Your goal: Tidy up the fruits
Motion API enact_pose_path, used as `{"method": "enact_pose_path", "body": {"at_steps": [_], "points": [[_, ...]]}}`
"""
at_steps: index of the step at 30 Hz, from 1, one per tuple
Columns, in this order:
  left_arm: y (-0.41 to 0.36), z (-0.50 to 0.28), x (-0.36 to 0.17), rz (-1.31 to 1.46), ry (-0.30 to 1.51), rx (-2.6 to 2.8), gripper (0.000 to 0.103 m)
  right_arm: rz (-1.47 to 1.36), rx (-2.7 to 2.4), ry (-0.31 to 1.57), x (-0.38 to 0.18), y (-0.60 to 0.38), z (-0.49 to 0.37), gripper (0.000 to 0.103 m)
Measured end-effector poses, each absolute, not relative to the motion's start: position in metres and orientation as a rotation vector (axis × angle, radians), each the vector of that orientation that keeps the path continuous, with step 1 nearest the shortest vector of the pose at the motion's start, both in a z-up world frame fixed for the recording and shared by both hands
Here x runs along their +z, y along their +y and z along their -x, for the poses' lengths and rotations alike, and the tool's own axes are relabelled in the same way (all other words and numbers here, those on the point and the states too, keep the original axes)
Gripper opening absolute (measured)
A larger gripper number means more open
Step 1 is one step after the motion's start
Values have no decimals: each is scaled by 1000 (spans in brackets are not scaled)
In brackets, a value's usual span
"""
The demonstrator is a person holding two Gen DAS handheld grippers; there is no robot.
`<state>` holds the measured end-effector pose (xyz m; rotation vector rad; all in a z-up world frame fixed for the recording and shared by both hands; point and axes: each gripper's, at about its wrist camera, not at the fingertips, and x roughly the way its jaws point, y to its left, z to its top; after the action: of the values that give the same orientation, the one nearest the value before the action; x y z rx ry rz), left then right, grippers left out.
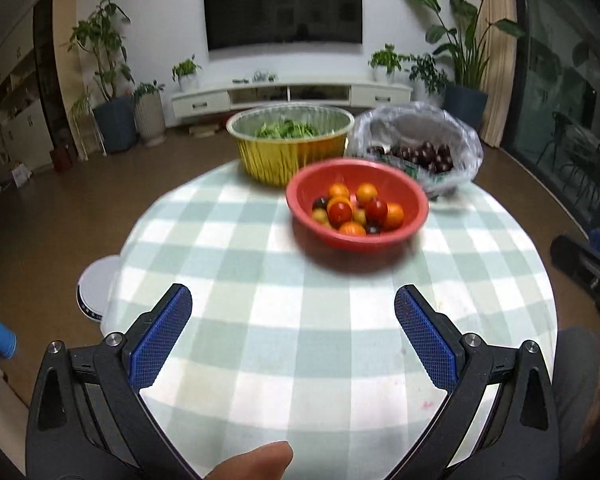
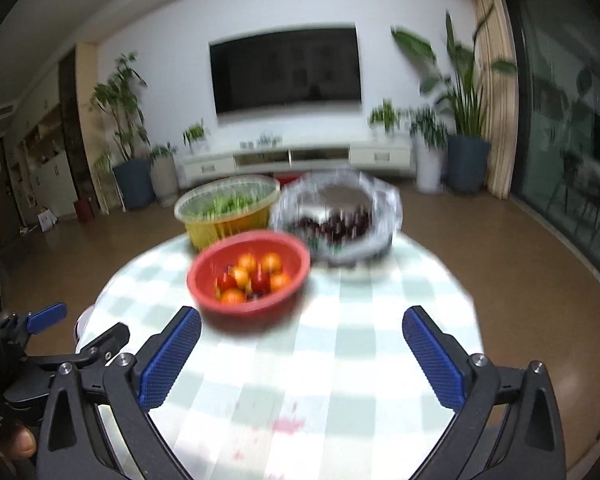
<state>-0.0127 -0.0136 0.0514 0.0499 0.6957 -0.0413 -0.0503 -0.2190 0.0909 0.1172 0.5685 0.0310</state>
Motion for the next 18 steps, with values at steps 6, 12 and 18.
{"method": "enact_pose_path", "body": {"at_steps": [6,12,18], "points": [[-17,0,30,-51,759,-47,103,-102,23,684,67,-210,45,103],[-12,-12,14,-40,798,-36,103,-98,17,735,54,-209,38,103],[-12,-19,2,-45,820,-35,103,-96,14,780,44,-206,32,103]]}}
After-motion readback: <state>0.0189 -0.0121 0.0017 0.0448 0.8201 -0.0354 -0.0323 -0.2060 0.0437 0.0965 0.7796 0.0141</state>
